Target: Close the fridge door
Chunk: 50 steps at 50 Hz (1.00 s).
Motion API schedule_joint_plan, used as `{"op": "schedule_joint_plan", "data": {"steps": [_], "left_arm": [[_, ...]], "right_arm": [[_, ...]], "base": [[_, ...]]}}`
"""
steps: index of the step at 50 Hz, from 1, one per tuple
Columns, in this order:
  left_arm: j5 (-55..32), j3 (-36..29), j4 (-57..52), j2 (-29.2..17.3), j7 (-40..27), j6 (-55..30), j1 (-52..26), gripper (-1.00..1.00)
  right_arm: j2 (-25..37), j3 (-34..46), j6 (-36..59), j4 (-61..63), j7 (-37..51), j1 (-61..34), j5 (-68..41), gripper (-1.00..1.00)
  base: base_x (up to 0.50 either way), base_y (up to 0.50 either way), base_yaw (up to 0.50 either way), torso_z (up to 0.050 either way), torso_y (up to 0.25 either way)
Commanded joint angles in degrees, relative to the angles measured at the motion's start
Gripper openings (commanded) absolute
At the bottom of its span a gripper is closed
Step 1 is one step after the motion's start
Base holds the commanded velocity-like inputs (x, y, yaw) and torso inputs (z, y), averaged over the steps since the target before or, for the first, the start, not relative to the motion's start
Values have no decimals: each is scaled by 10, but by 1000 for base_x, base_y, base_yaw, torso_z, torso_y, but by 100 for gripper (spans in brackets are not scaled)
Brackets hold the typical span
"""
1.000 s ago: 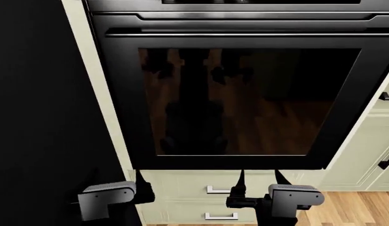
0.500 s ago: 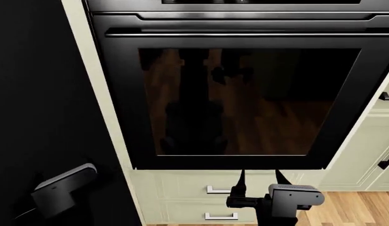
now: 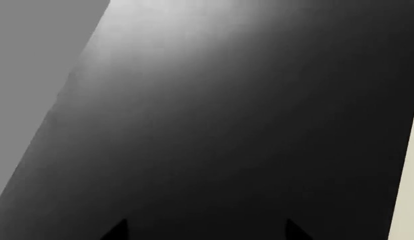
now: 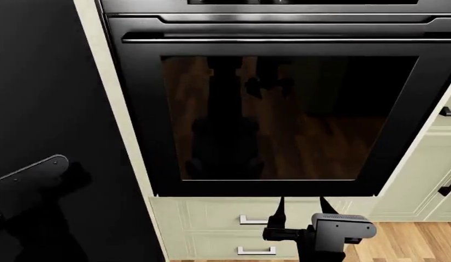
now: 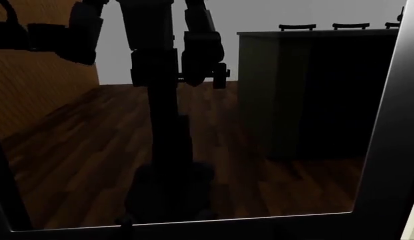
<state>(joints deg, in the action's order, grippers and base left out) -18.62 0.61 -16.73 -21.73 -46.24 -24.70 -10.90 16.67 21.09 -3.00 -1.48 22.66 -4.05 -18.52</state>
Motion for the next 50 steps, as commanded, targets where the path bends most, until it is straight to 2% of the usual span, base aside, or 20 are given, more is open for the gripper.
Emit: {"op": "schedule_joint_plan", "data": {"steps": [1,5,10,22,33,42,50], "left_arm": [[-55,31,-7,-46,38,-74,-87,100],[-71,19,8,-63,61,-107,-131,100],[-107,25,70,-60,94,-131,-188,100],[-105,2,152,-81,106,-188,-299,100],[-114,14,231,-63,89,-219,-372,100],[-63,-51,311,-47,78,-227,-459,100],[-53,-102,385,-31,135,-219,-532,100]], "right_arm": [[1,1,1,2,3,0,-1,100],[2,2,1,2,3,0,-2,100],[2,3,2,2,4,0,-2,100],[3,5,1,2,4,0,-4,100],[4,7,1,4,7,0,-4,100],[5,8,0,5,8,1,-5,100],[5,10,0,4,9,0,-6,100]], "base": [[0,0,0,0,0],[0,0,0,0,0],[0,0,0,0,0],[0,0,0,0,0],[0,0,0,0,0],[0,0,0,0,0],[0,0,0,0,0]]}}
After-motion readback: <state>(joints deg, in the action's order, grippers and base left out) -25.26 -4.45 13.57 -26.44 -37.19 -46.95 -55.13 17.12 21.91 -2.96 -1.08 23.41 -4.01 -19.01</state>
